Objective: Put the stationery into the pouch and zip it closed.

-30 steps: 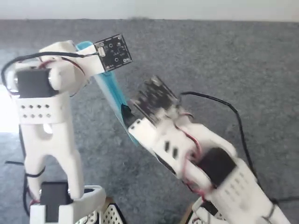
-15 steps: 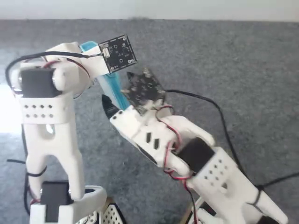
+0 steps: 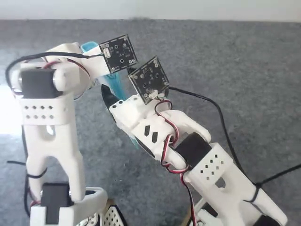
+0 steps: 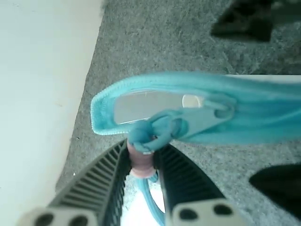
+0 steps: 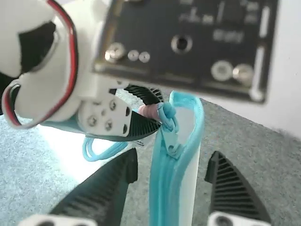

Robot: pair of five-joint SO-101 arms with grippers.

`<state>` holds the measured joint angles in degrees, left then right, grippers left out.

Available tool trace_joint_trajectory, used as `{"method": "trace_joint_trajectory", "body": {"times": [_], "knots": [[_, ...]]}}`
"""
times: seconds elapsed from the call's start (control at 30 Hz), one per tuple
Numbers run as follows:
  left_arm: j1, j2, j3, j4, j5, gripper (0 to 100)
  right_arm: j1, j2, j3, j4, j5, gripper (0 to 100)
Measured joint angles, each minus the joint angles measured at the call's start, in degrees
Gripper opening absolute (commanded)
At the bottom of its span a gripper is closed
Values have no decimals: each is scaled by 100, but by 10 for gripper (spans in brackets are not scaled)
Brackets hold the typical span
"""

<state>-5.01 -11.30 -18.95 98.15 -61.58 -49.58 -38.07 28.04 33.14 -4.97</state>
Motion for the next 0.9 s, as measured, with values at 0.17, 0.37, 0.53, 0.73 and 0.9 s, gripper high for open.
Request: {"method": "trace_joint_trajectory", "body": {"times": [0.17,0.37,0.53,0.73,0.9], "knots": [[0,0,35,0,0,11,62,0,0,-26,-18,87],[0,0,44,0,0,11,62,-35,202,-123,-18,87],[0,0,44,0,0,11,53,-53,229,-44,-18,181],[0,0,44,0,0,12,-62,-9,255,114,-26,216],[0,0,44,0,0,12,-44,-9,264,114,-26,91]]}}
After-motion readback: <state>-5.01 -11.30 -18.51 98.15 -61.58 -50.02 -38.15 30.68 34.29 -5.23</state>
